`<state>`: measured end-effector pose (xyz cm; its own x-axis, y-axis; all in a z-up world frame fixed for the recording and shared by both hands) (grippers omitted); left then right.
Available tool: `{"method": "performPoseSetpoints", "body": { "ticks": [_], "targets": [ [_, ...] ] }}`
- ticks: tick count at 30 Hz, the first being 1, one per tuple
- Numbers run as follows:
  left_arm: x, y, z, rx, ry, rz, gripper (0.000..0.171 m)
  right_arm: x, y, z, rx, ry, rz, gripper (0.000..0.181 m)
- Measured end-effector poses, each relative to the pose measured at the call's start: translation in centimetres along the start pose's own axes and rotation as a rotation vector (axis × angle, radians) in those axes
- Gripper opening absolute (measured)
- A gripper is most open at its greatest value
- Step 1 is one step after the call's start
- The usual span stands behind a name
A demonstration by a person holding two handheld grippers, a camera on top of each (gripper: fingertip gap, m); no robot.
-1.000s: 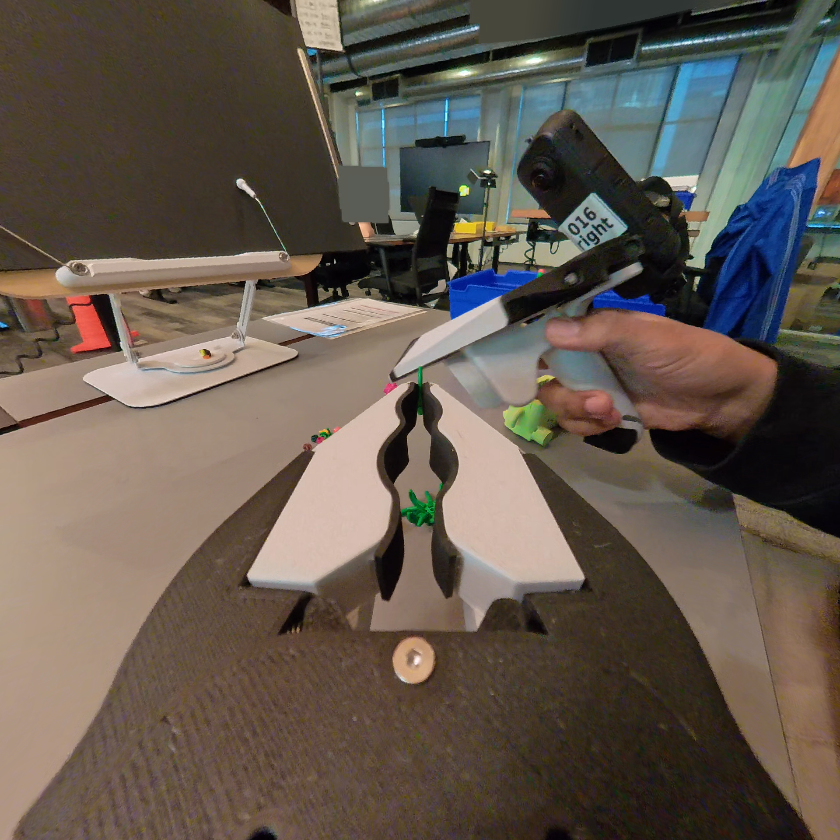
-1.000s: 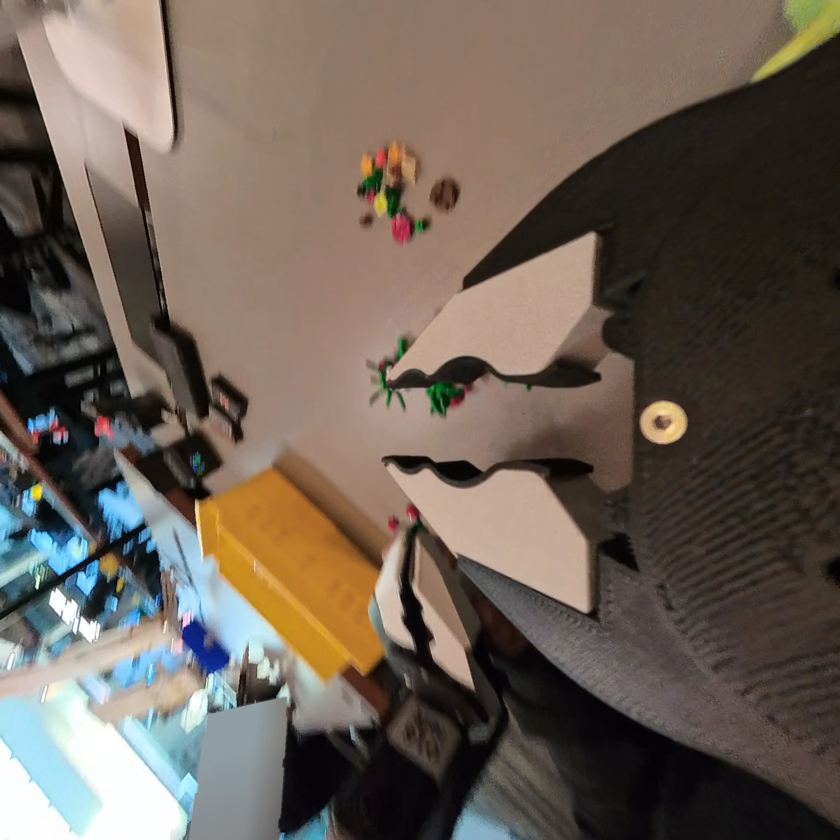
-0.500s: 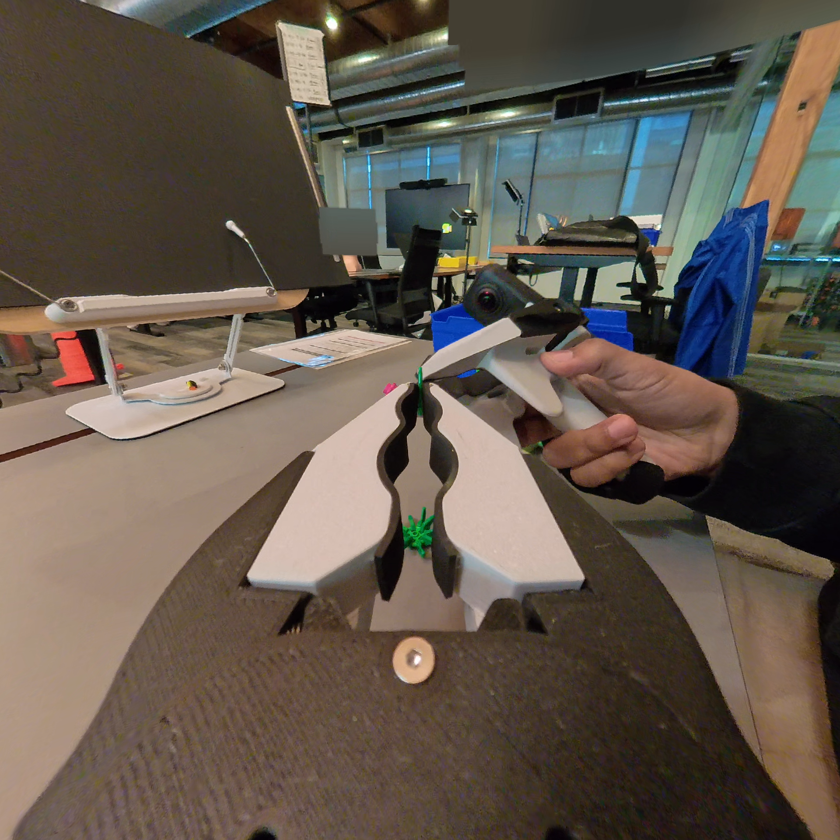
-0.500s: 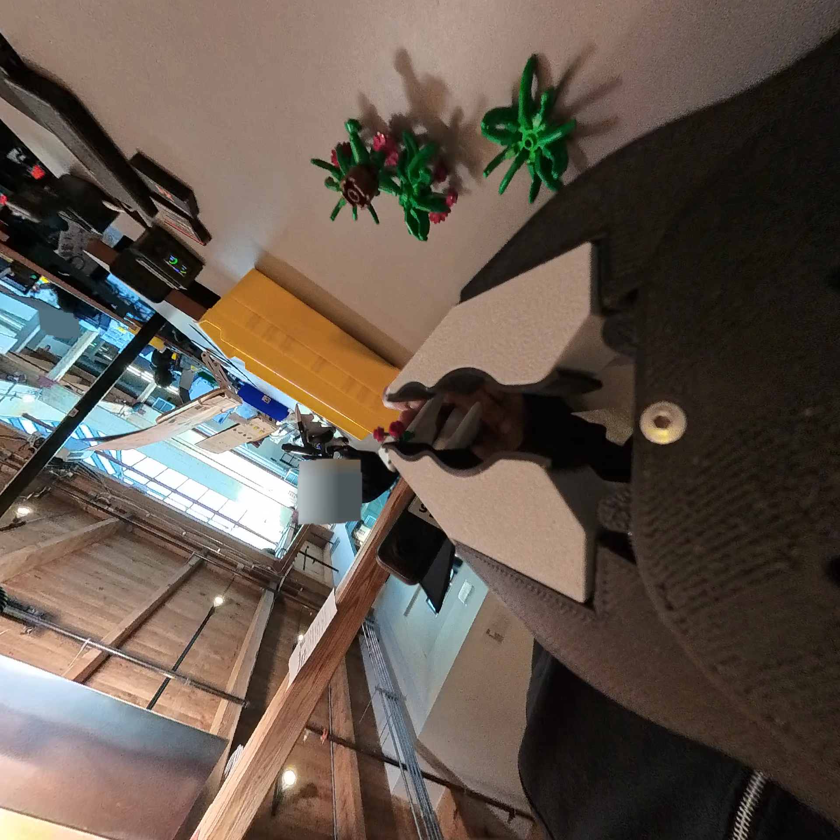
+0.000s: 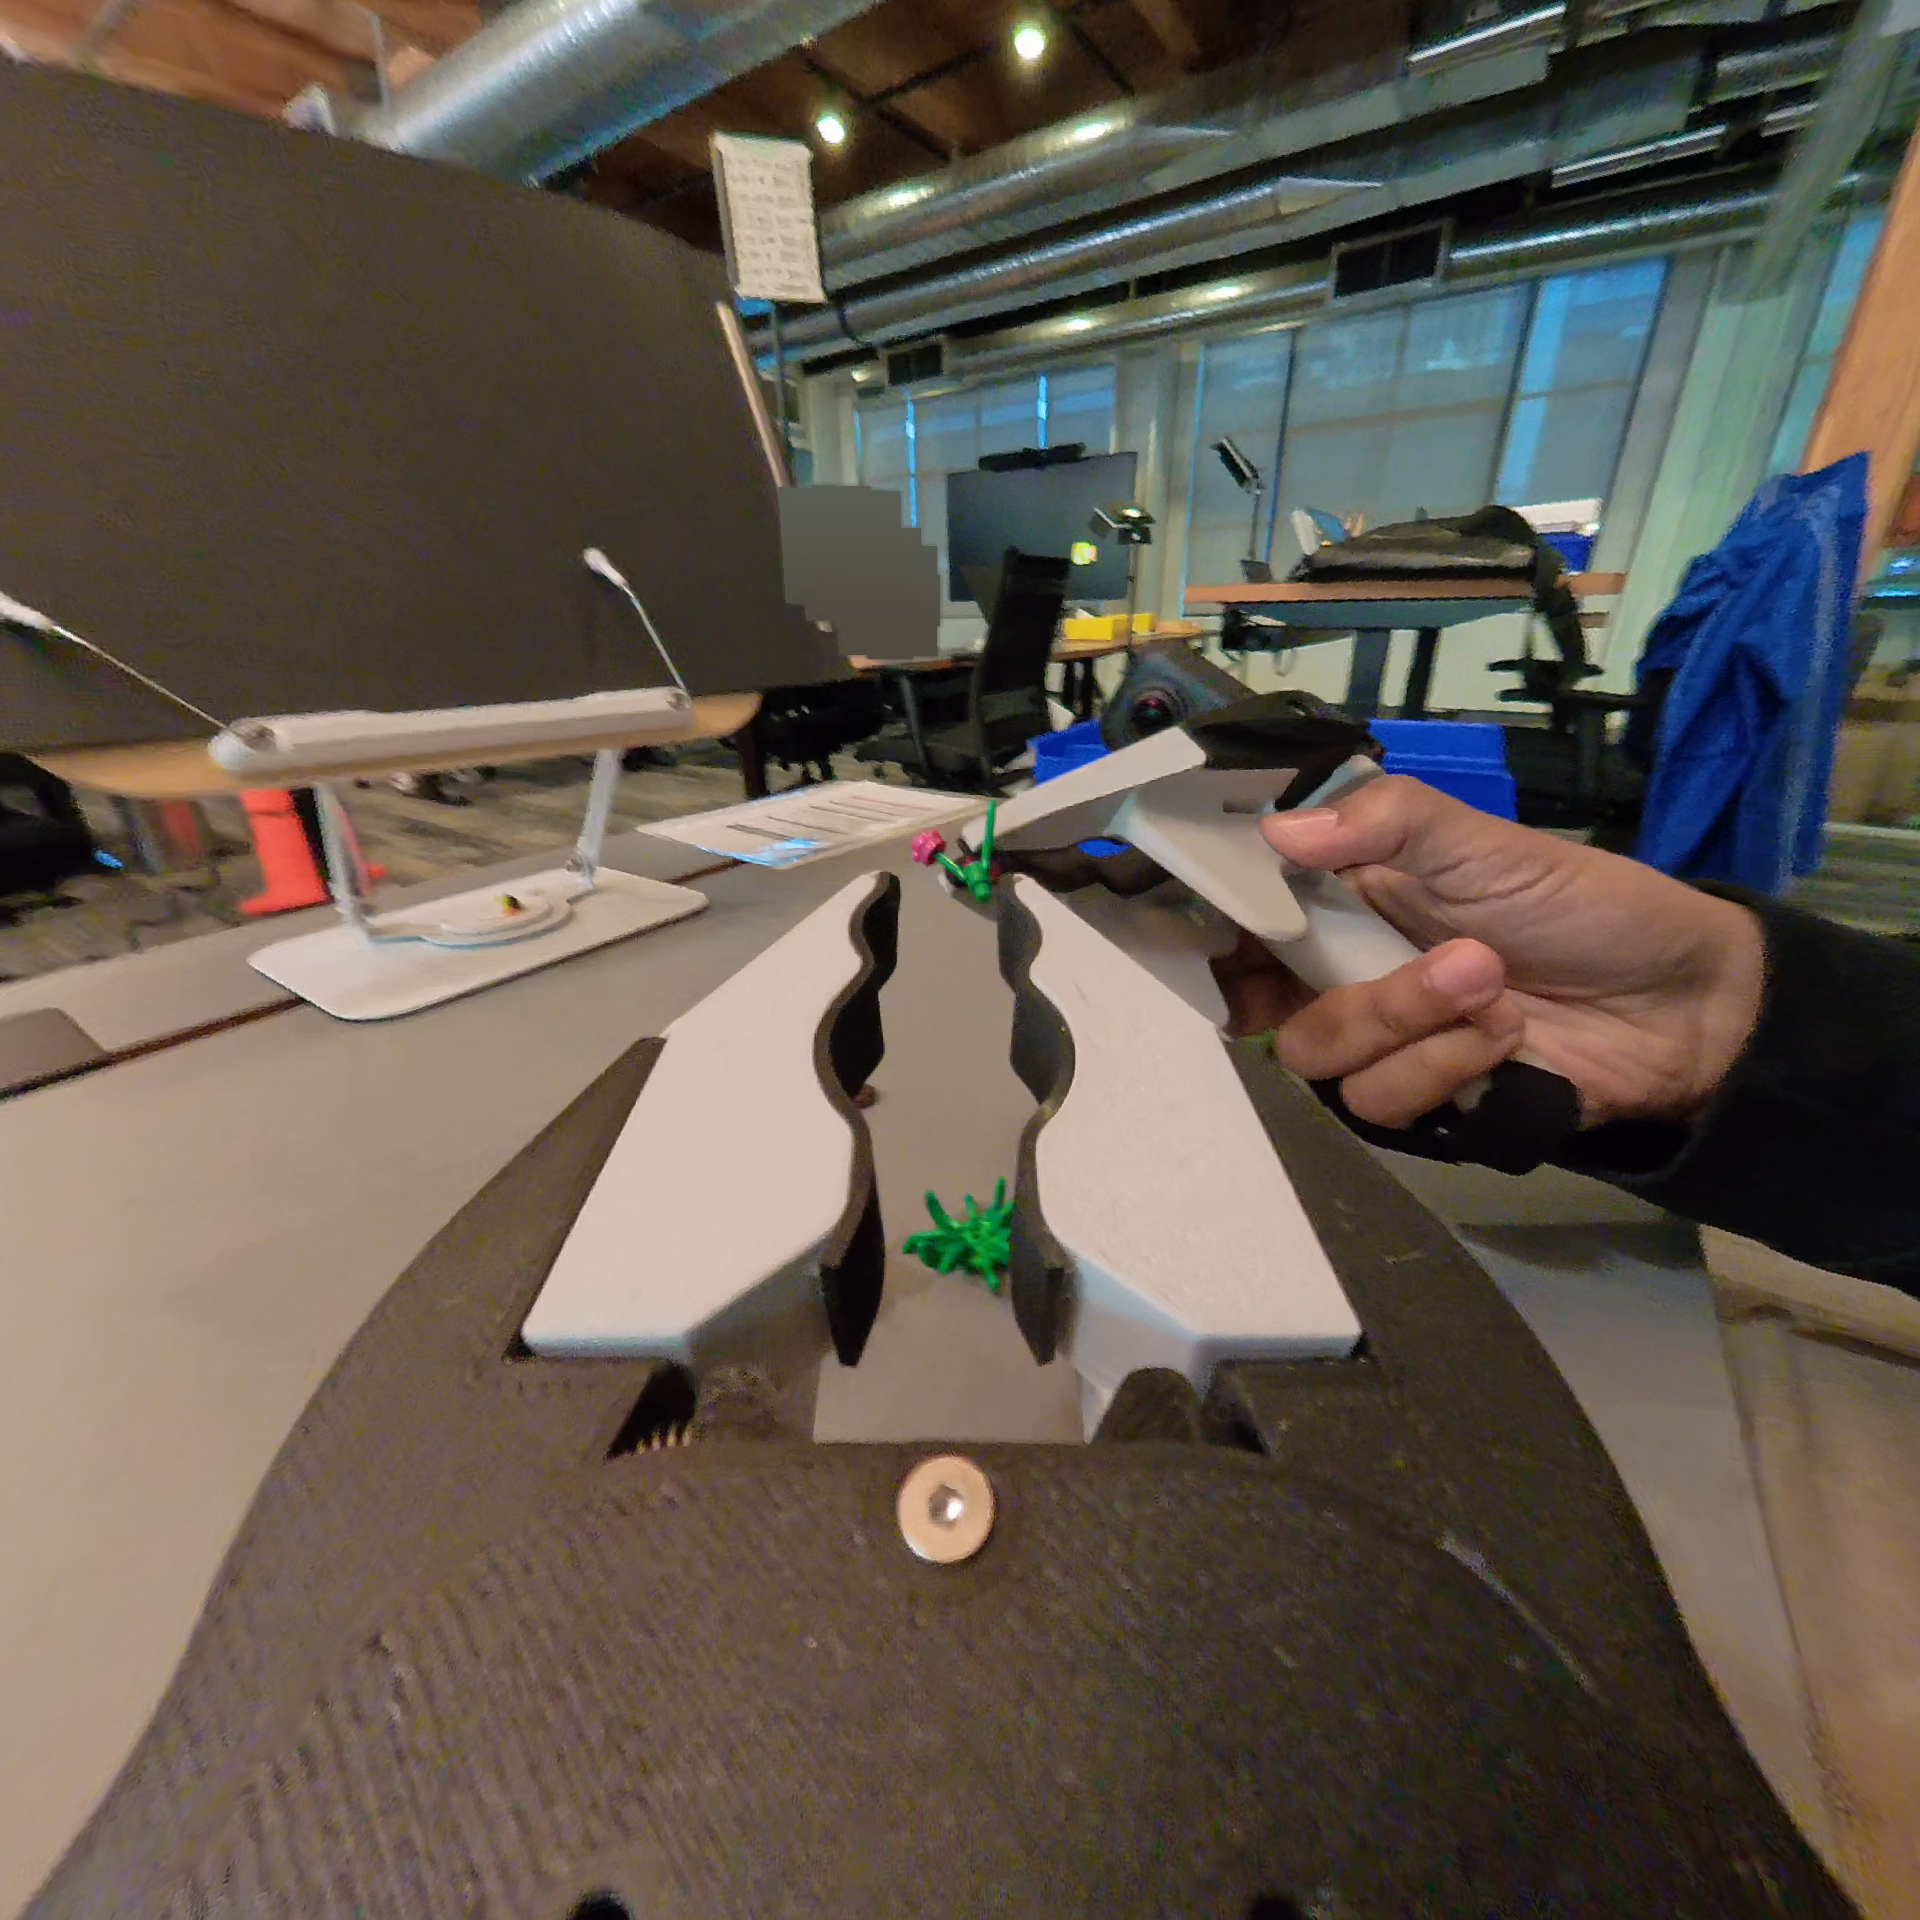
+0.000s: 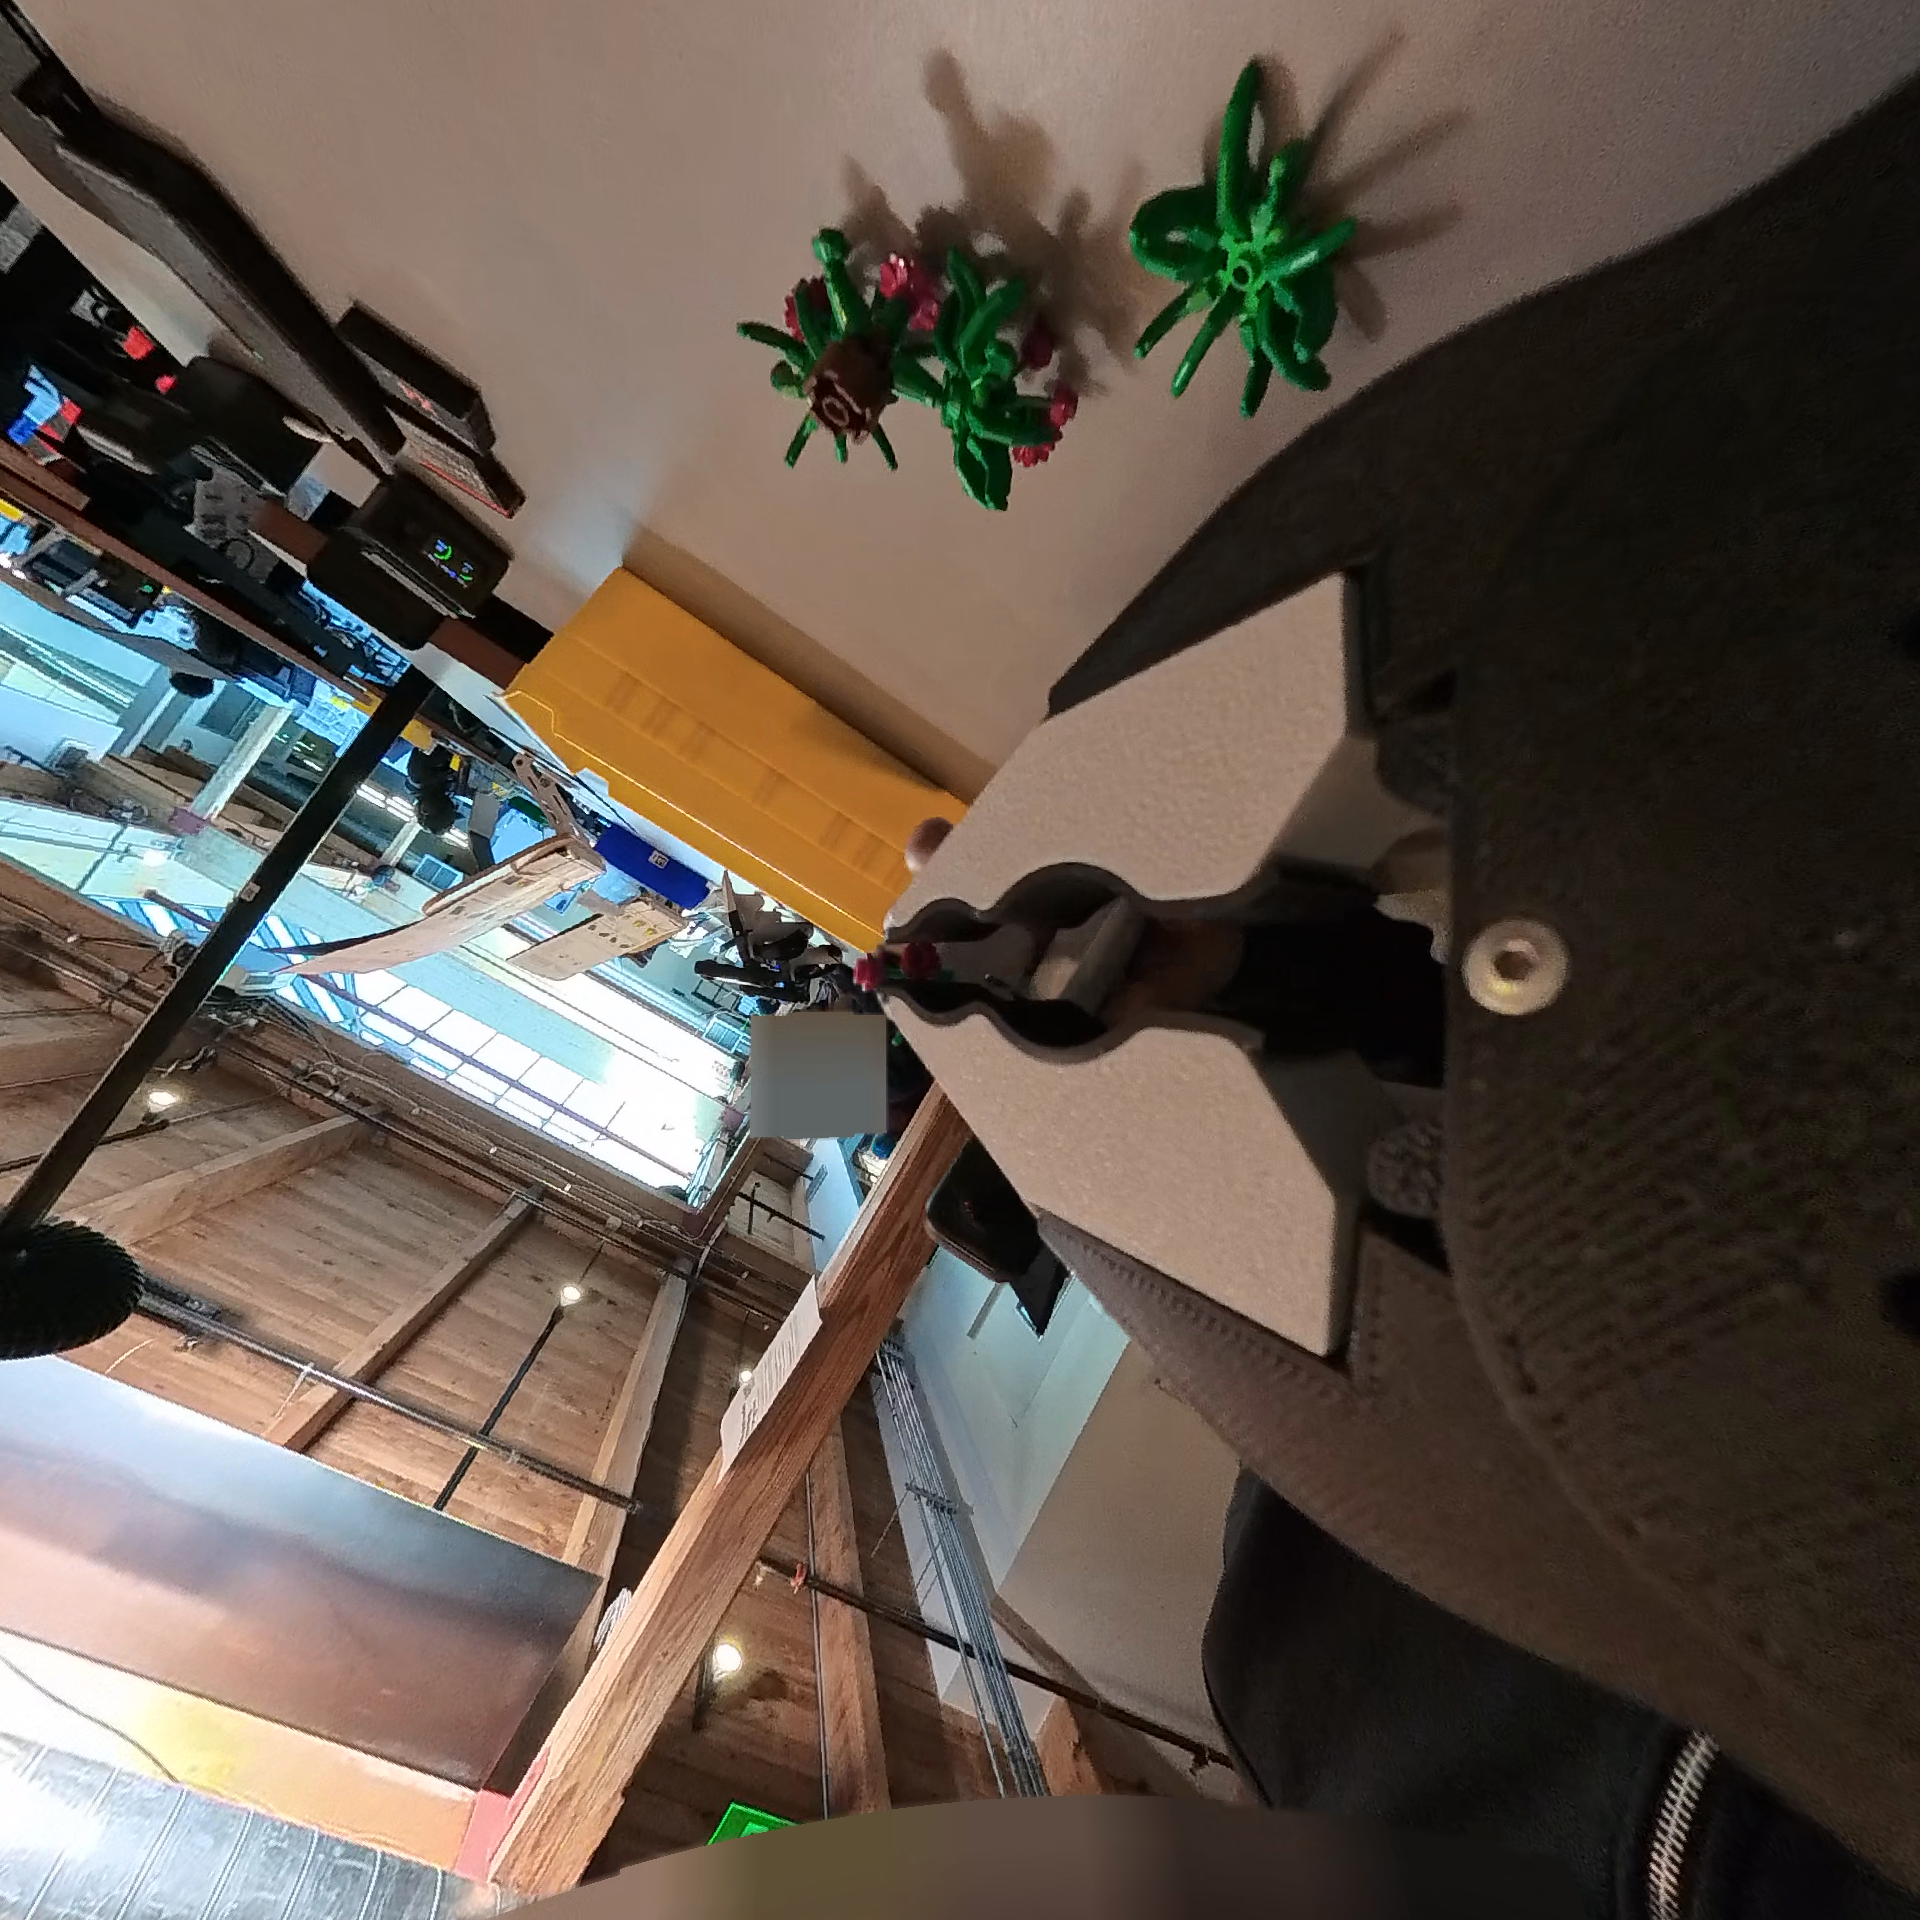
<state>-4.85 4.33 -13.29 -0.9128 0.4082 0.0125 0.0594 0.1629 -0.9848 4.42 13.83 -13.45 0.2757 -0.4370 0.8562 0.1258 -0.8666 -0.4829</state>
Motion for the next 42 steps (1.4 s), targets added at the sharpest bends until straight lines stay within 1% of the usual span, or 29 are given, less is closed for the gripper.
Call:
{"method": "performPoseSetpoints", "body": {
  "ticks": [2, 4, 8, 10, 15, 16, 18, 20, 22, 24, 25, 26, 31, 35, 40, 41, 42],
  "targets": [
    [0.0, 0.2, -0.2, 0.021, 0.03, 0.067, 0.022, 0.0, 0.0, 0.0, 0.006, 0.011, 0.02, 0.005],
    [0.0, 0.3, -0.3, 0.027, 0.049, 0.105, 0.023, 0.1, 0.2, -0.1, 0.023, 0.028, 0.048, 0.005],
    [-0.1, 0.4, -0.5, 0.044, 0.061, 0.129, 0.012, 0.4, 0.4, -0.4, 0.038, 0.03, 0.079, 0.005],
    [-0.1, 0.5, -0.5, 0.045, 0.068, 0.133, 0.002, 0.4, 0.5, -0.5, 0.048, 0.029, 0.087, 0.005],
    [-0.1, 0.4, -0.5, 0.043, 0.074, 0.127, 0.0, 0.5, 0.6, -0.5, 0.062, 0.018, 0.097, 0.005],
    [-0.1, 0.3, -0.4, 0.038, 0.065, 0.12, 0.0, 0.5, 0.6, -0.5, 0.061, 0.012, 0.098, 0.008],
    [0.0, 0.1, -0.4, 0.028, 0.049, 0.101, 0.0, 0.7, 0.5, -0.4, 0.044, -0.017, 0.091, 0.02],
    [0.0, 0.0, -0.3, 0.021, 0.043, 0.093, 0.0, 0.8, 0.3, -0.3, 0.022, -0.059, 0.065, 0.023],
    [0.0, -0.1, -0.3, 0.017, 0.043, 0.091, 0.0, 0.7, 0.4, -0.3, 0.017, -0.069, 0.048, 0.022],
    [-0.1, -0.1, -0.3, 0.017, 0.043, 0.085, 0.0, 0.6, 0.7, -0.4, 0.032, -0.067, 0.046, 0.017],
    [-0.1, -0.2, -0.3, 0.017, 0.043, 0.081, 0.0, 0.6, 0.8, -0.5, 0.039, -0.065, 0.047, 0.013],
    [-0.2, -0.2, -0.3, 0.018, 0.046, 0.077, 0.0, 0.6, 0.9, -0.5, 0.04, -0.064, 0.05, 0.005],
    [-0.5, -0.4, -0.5, 0.02, 0.038, 0.048, 0.0, 0.7, 0.7, -0.4, 0.032, -0.083, 0.034, 0.005],
    [-0.6, -0.7, -0.6, 0.031, 0.016, 0.02, 0.0, 1.0, 0.7, -0.4, -0.014, -0.086, 0.024, 0.004],
    [-0.6, -1.3, -0.5, 0.001, -0.01, 0.02, 0.0, 1.9, 0.5, -0.8, -0.06, -0.073, 0.044, 0.004],
    [-0.7, -1.4, -0.5, -0.005, -0.012, 0.019, 0.0, 2.0, 0.5, -0.9, -0.073, -0.076, 0.04, 0.004],
    [-0.9, -1.6, -0.3, -0.015, 0.002, 0.017, 0.0, 2.1, -0.1, -0.5, -0.149, -0.084, 0.025, 0.004]
  ]
}}
Point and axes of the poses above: each gripper's, where its closed fingertips meet, z back along the fingers, y out of its underside, x = y × z across the jaws, the point moved 7 cm from there along z, back along the fingers
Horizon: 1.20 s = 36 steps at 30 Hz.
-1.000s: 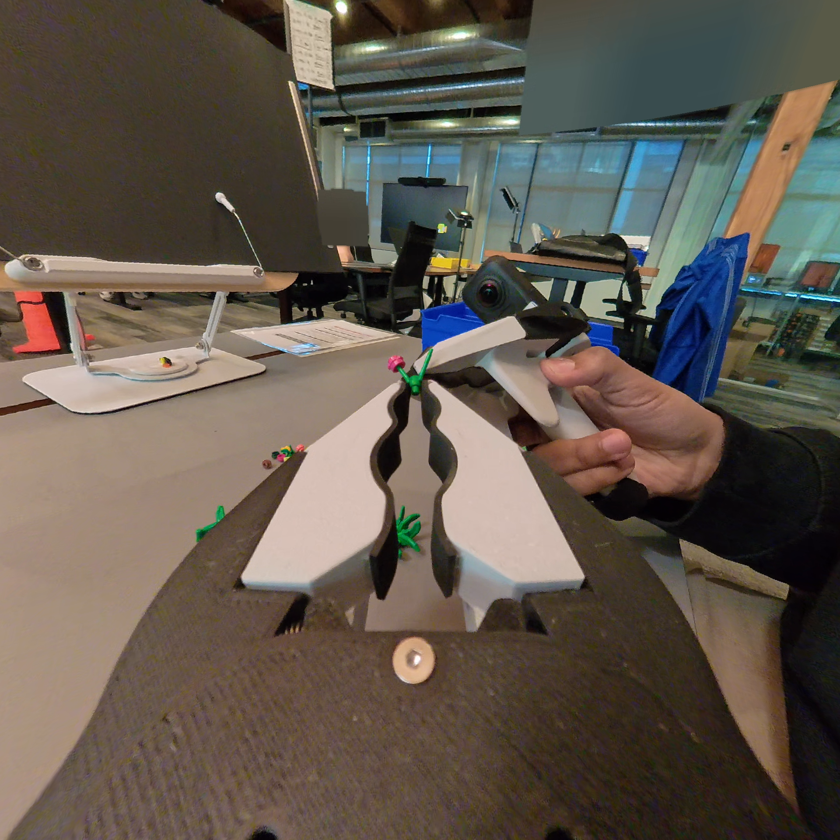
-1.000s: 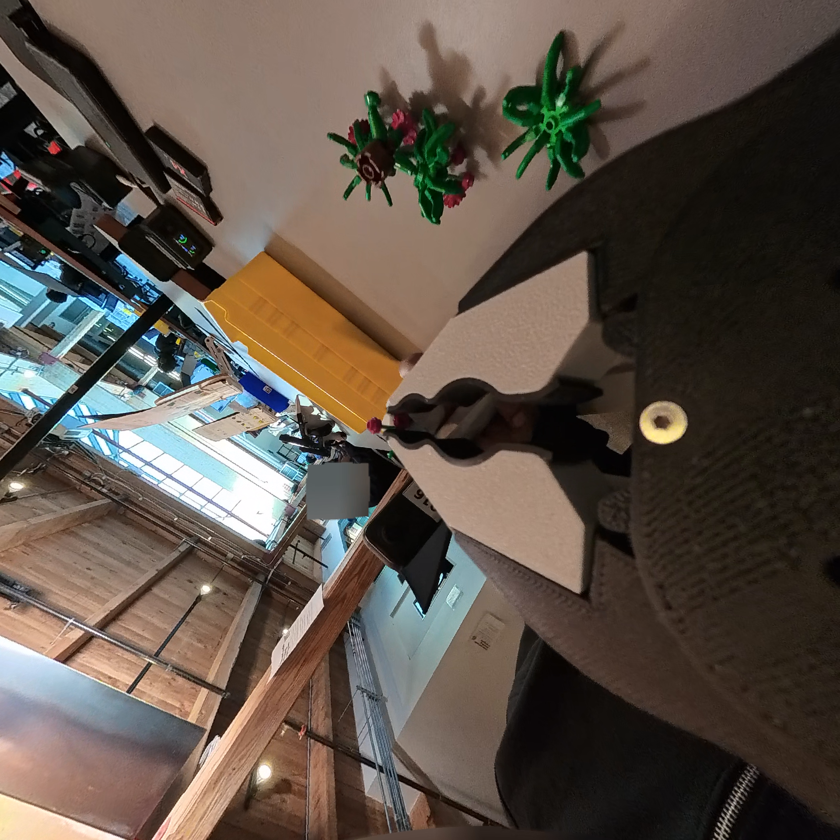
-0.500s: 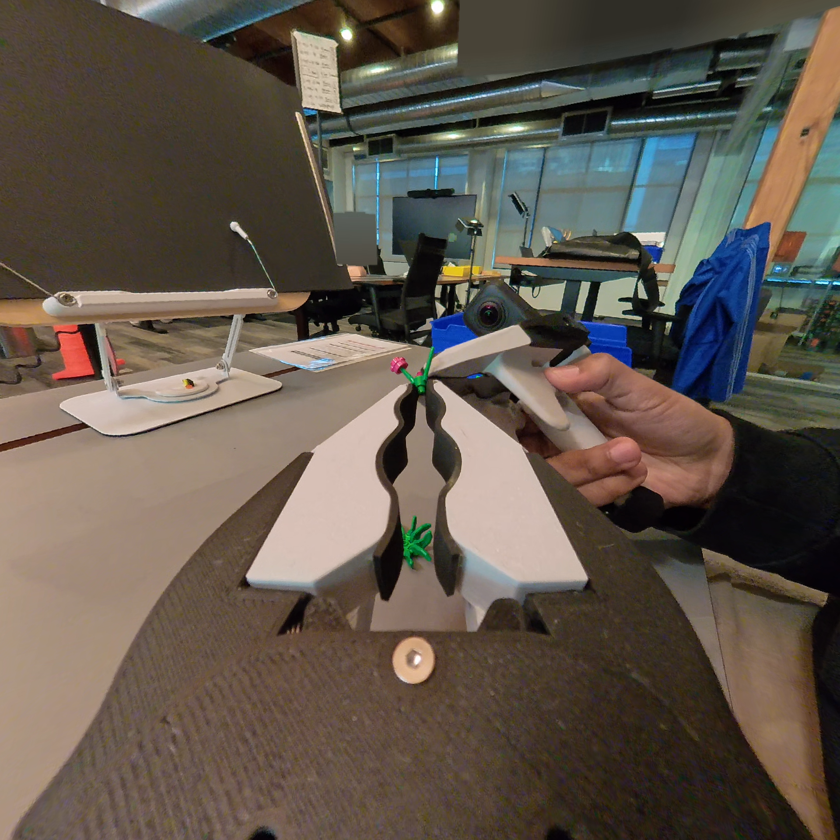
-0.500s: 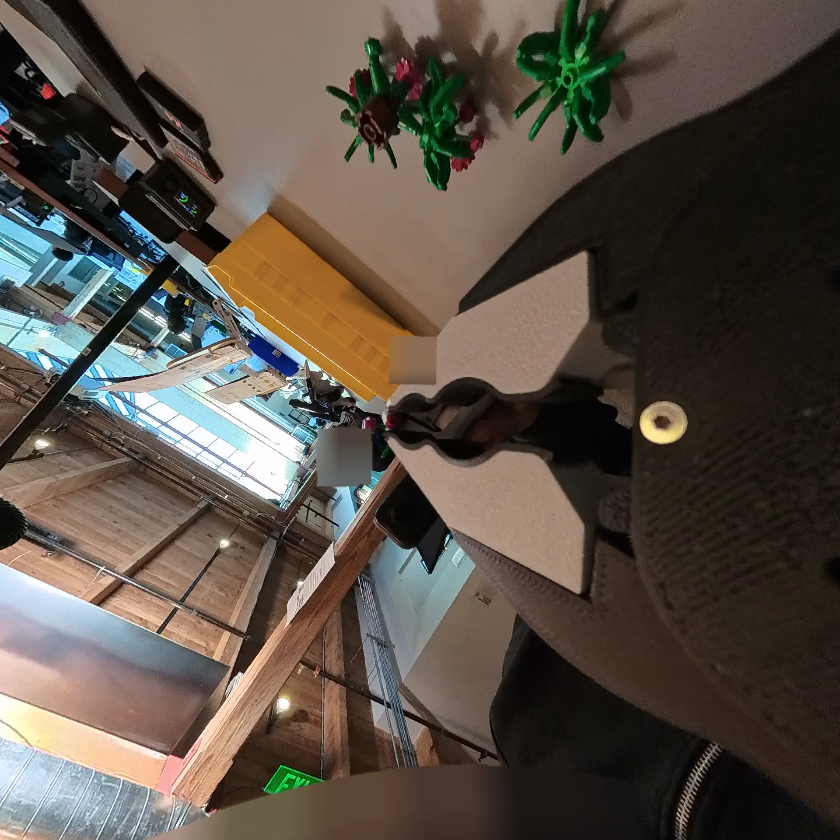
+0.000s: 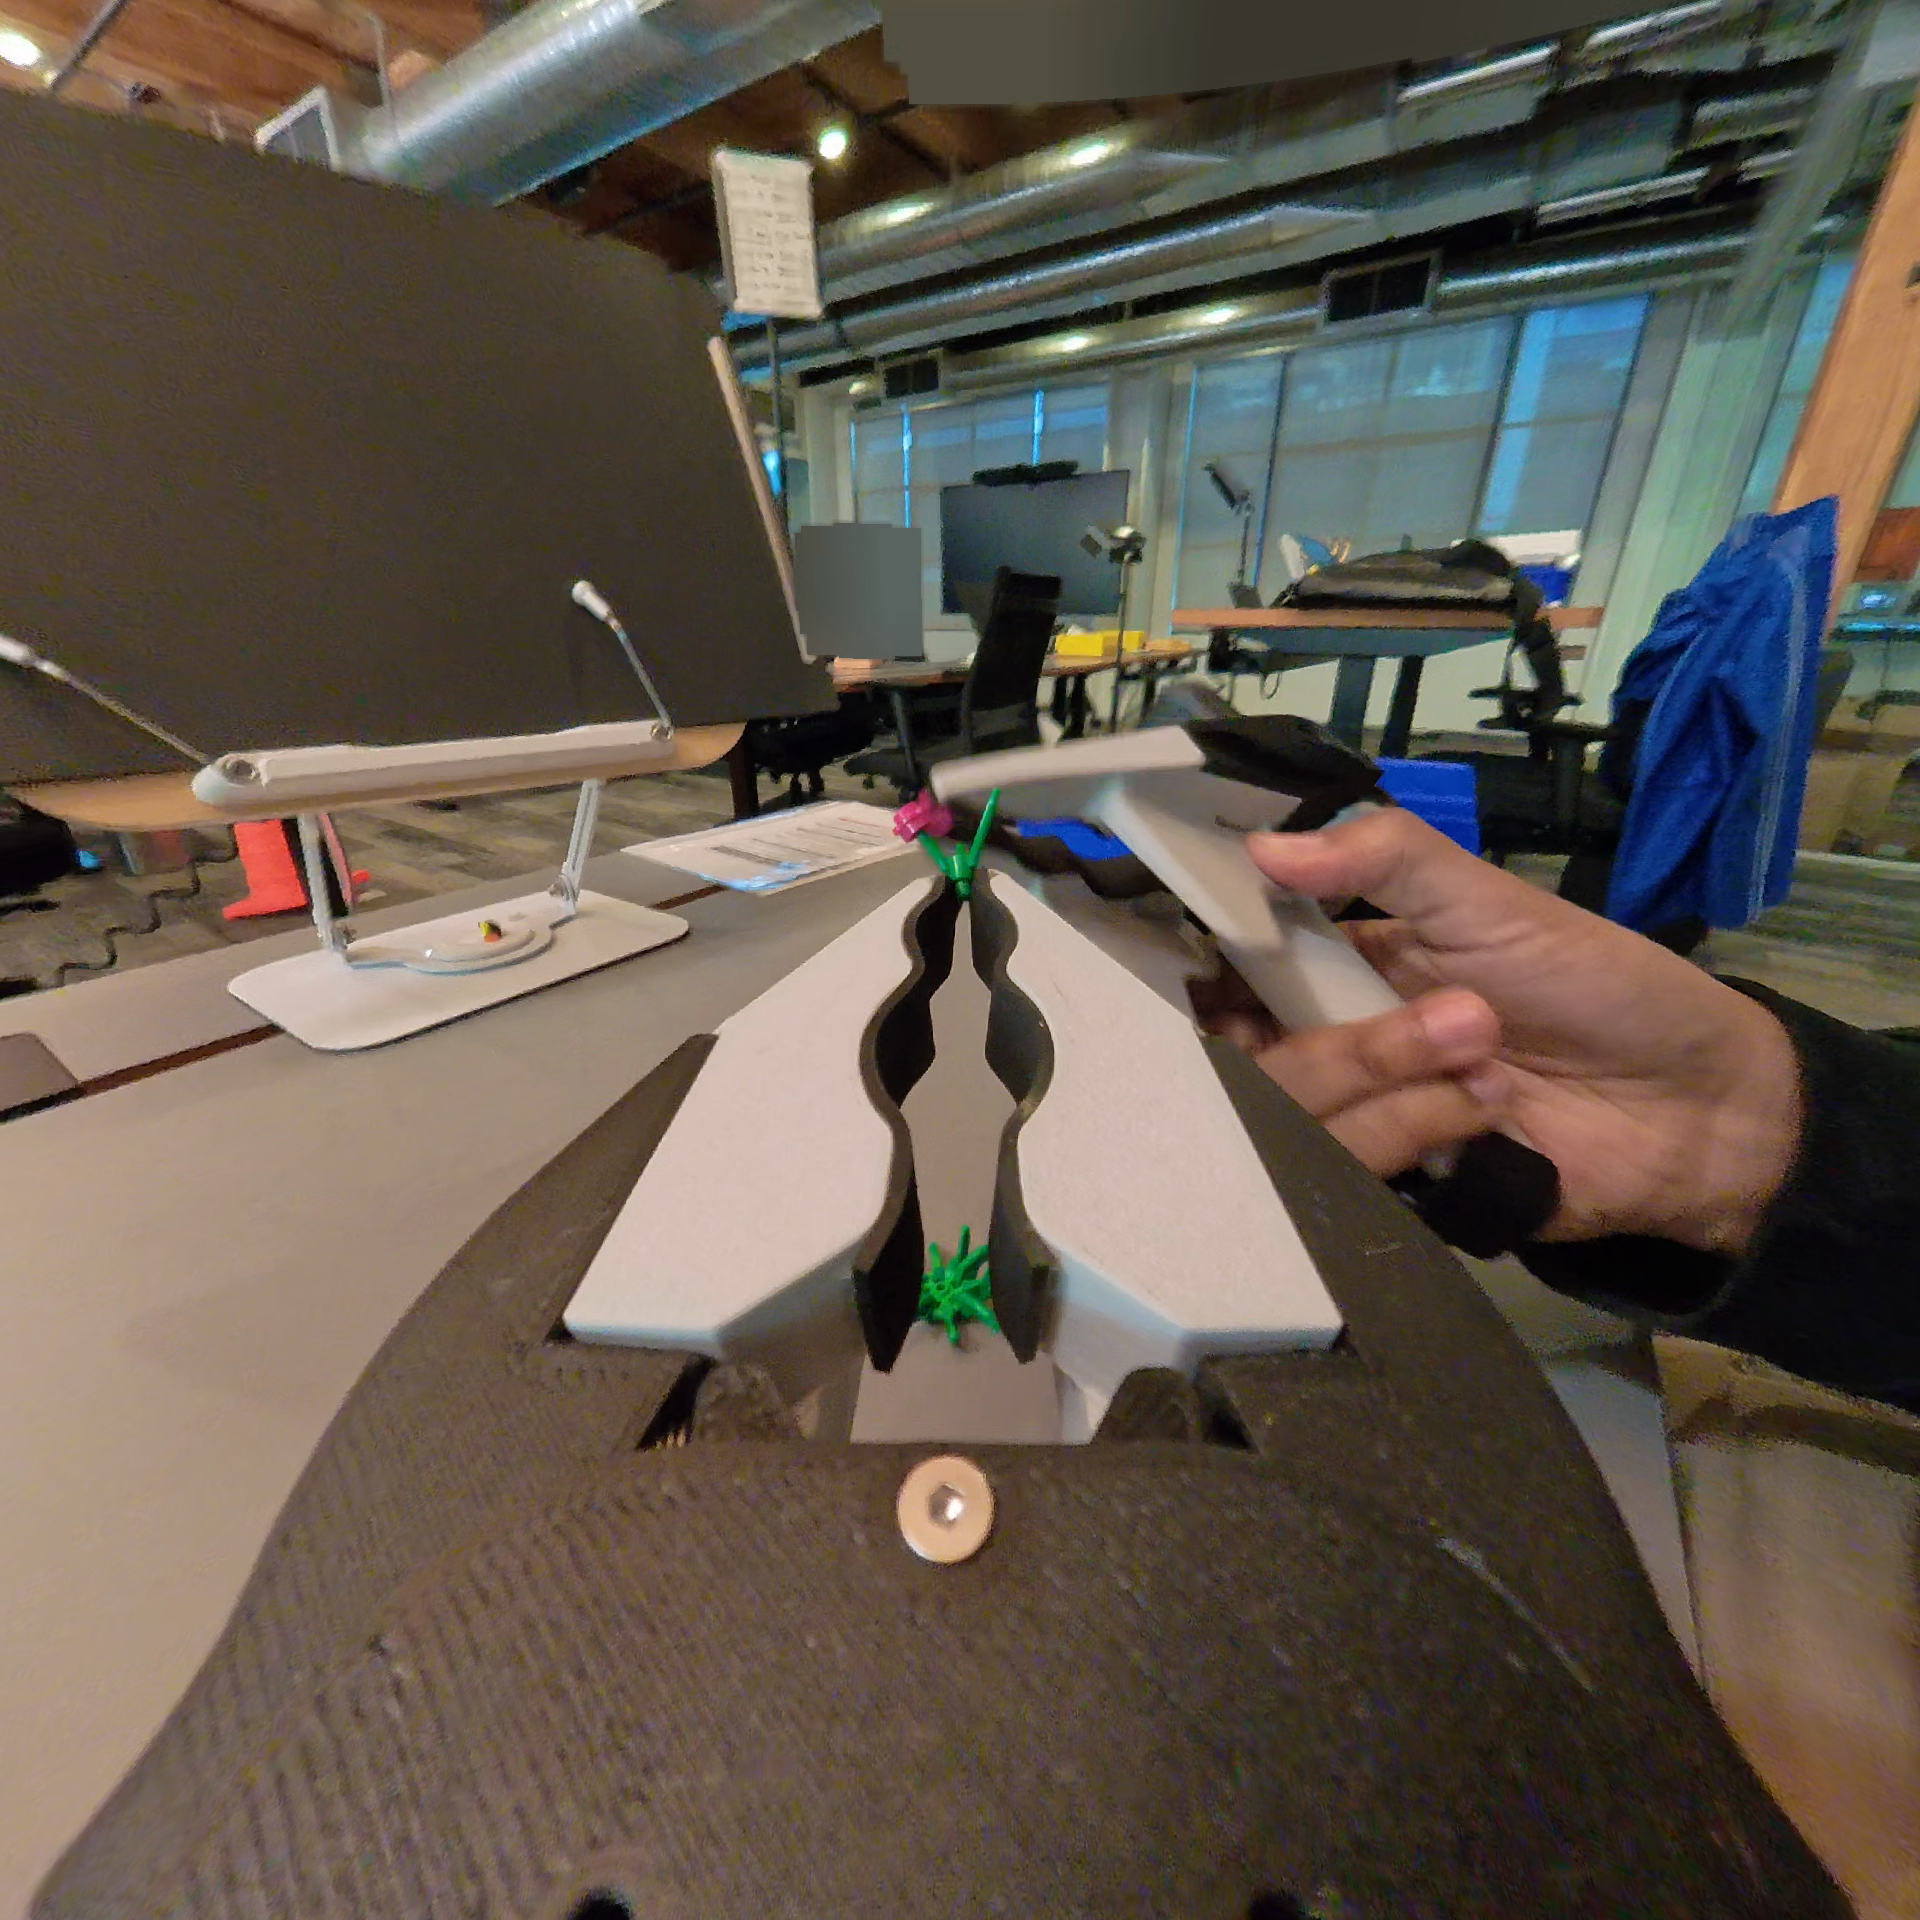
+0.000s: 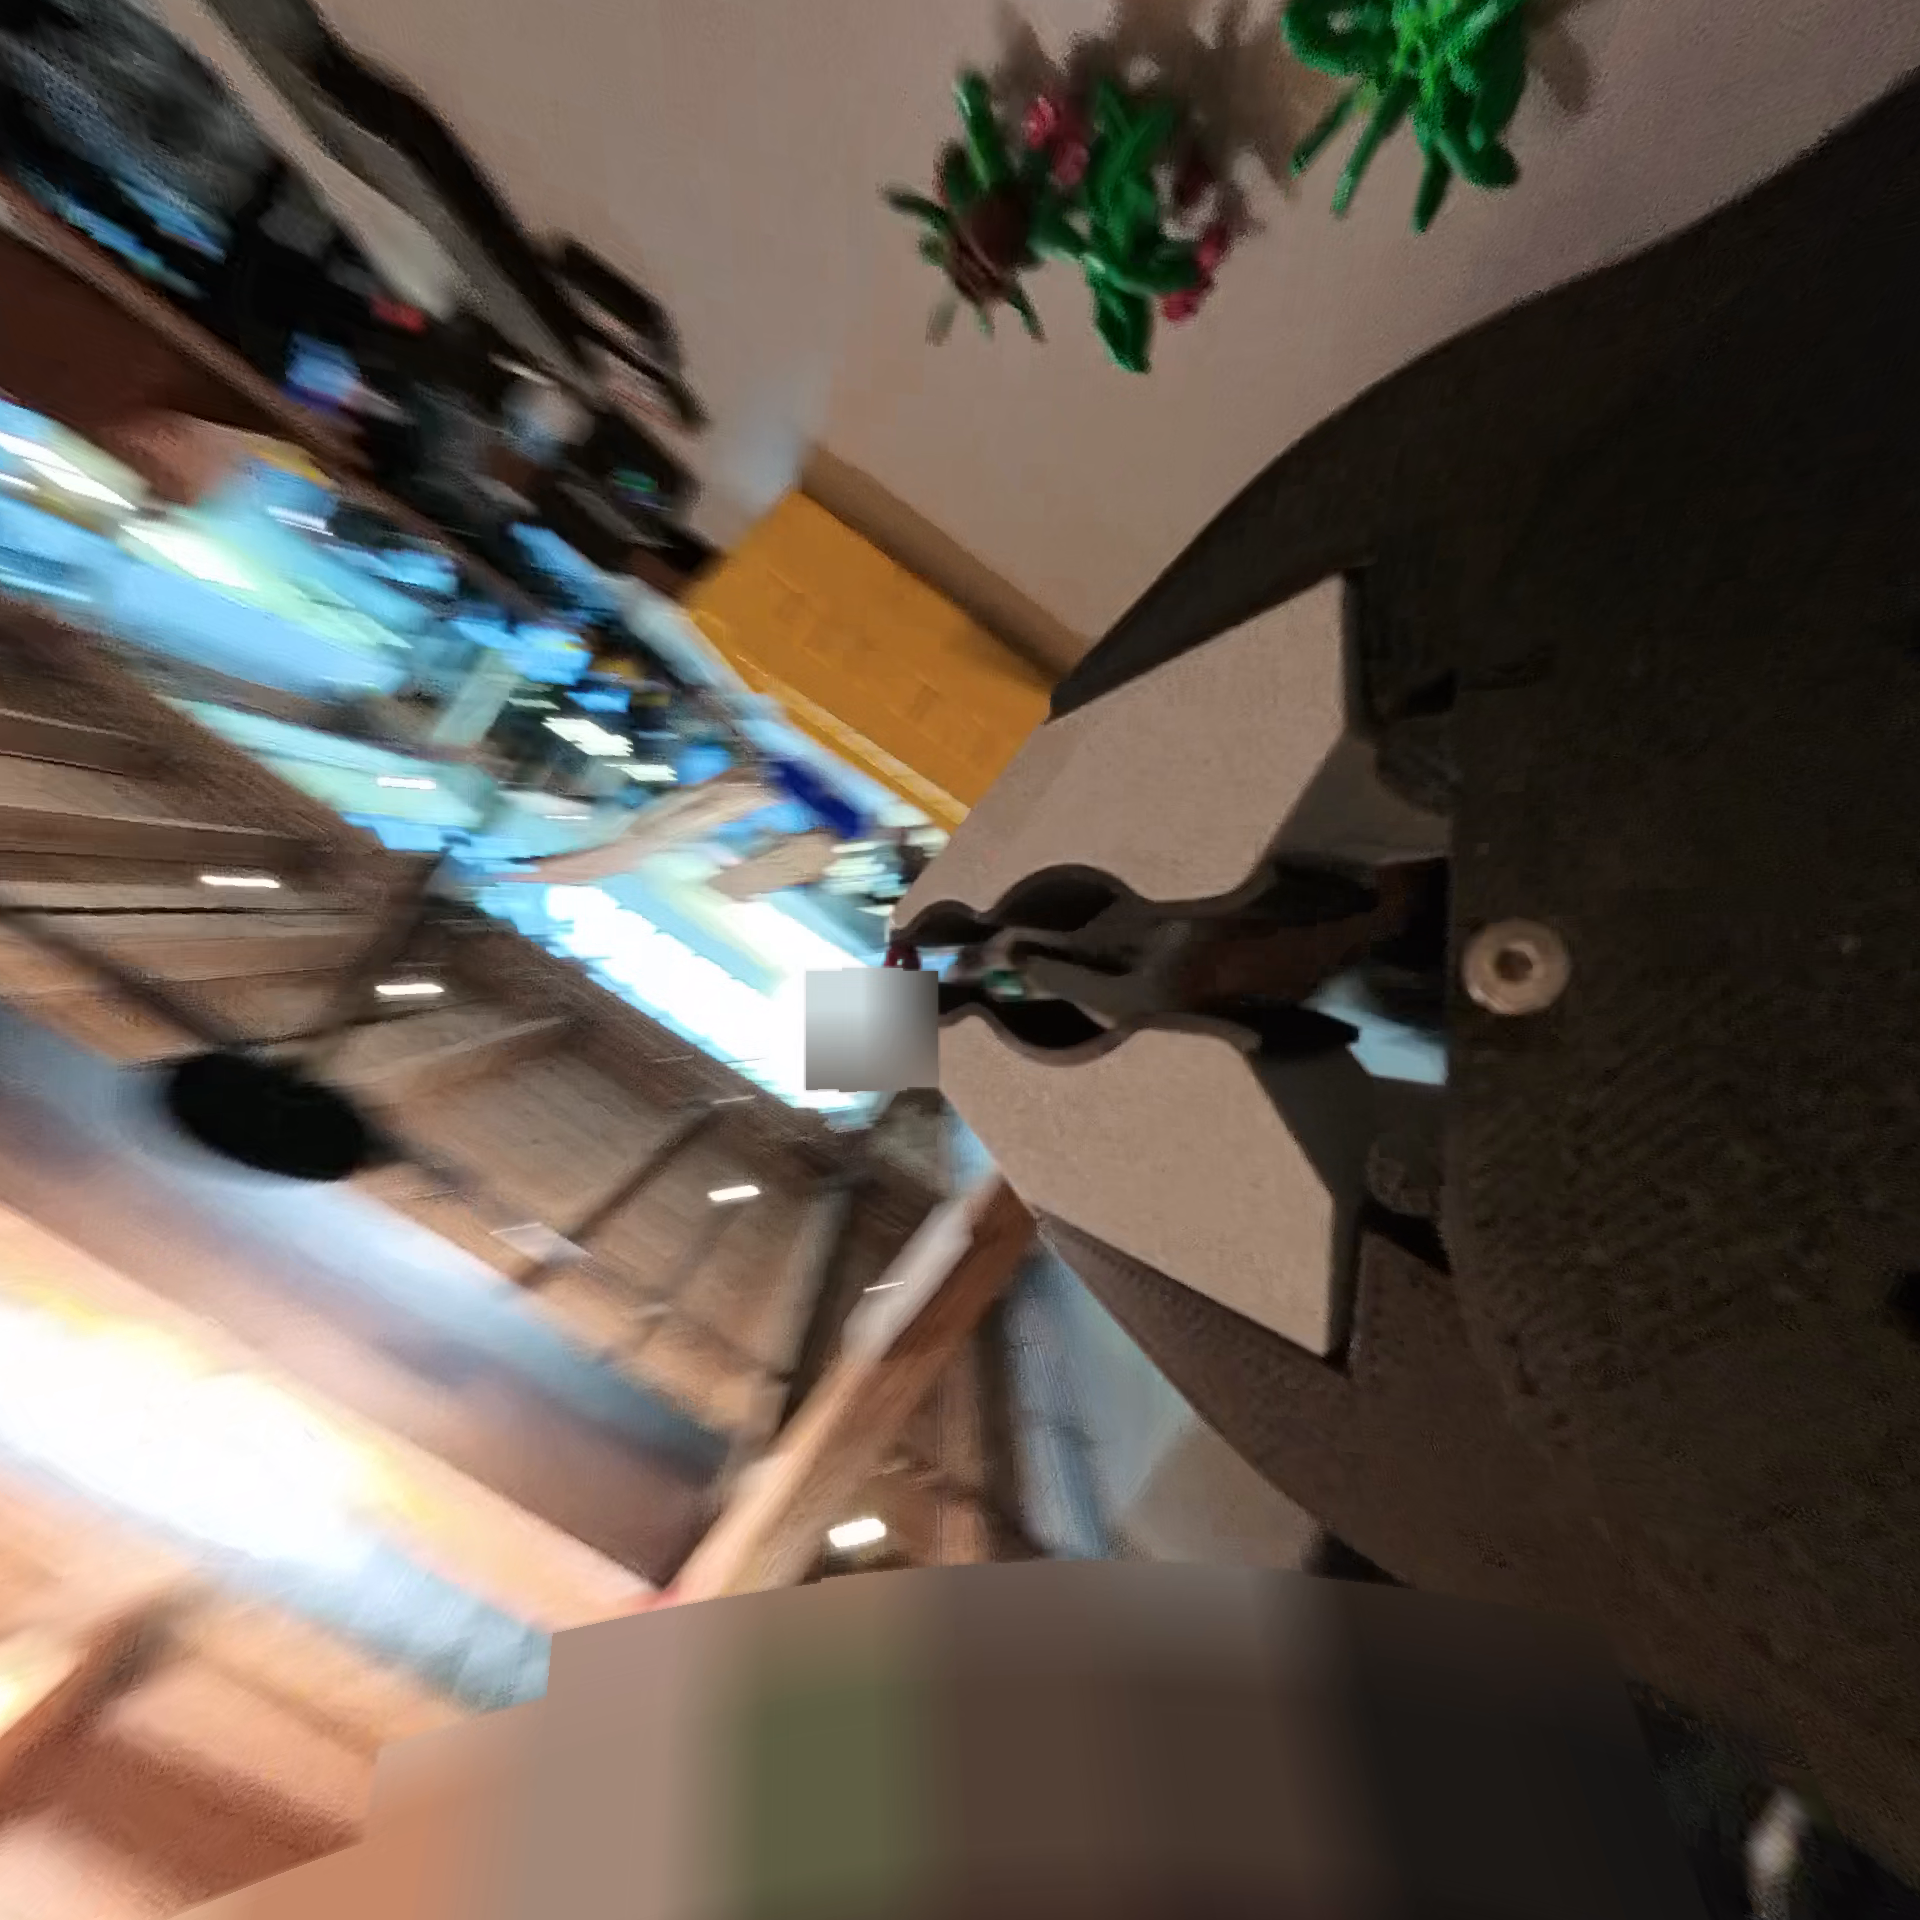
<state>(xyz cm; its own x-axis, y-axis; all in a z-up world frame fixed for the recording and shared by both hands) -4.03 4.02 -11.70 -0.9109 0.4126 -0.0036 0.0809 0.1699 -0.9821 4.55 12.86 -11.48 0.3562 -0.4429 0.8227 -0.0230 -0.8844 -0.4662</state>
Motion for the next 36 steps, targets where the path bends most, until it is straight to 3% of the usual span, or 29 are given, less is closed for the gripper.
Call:
{"method": "performPoseSetpoints", "body": {
  "ticks": [2, 3, 5, 9, 13, 17, 24, 31, 34, 36],
  "targets": [
    [0.2, -0.4, 0.6, -0.035, -0.021, 0.001, 0.0, 0.0, -3.2, 2.3, -0.2, -0.011, -0.036, 0.004],
    [0.5, -0.6, 0.7, -0.043, -0.026, 0.016, 0.0, 0.1, -4.3, 3.1, -0.208, 0.044, 0.036, 0.004],
    [1.0, -0.3, 0.7, -0.048, -0.033, 0.07, 0.0, 0.9, -4.8, 3.0, -0.101, 0.229, 0.259, 0.004],
    [1.6, 0.6, 0.4, -0.026, -0.05, 0.095, 0.0, 0.4, -5.8, 1.4, 0.085, 0.523, 0.516, 0.005],
    [1.5, 1.1, 0.1, -0.001, -0.058, 0.071, 0.0, -5.0, -6.4, 0.3, 0.299, 0.933, 0.694, 0.005],
    [1.5, 1.3, 0.2, 0.018, -0.058, 0.044, 0.0, -10.5, -5.1, 0.2, 0.46, 1.18, 0.754, 0.005],
    [1.9, 1.7, 0.7, 0.031, -0.063, 0.041, 0.0, -13.1, -4.0, 0.7, 0.509, 1.202, 0.722, 0.009],
    [2.1, 2.0, 0.6, 0.048, -0.066, 0.054, 0.0, -11.9, -4.3, 1.0, 0.458, 1.161, 0.699, 0.022],
    [2.0, 2.1, 0.5, 0.061, -0.066, 0.039, 0.0, -8.8, -4.8, 0.8, 0.365, 1.03, 0.693, 0.023],
    [1.9, 2.3, 0.4, 0.075, -0.068, 0.015, 0.0, -5.9, -4.3, 0.0, 0.32, 0.792, 0.613, 0.022]
  ]
}}
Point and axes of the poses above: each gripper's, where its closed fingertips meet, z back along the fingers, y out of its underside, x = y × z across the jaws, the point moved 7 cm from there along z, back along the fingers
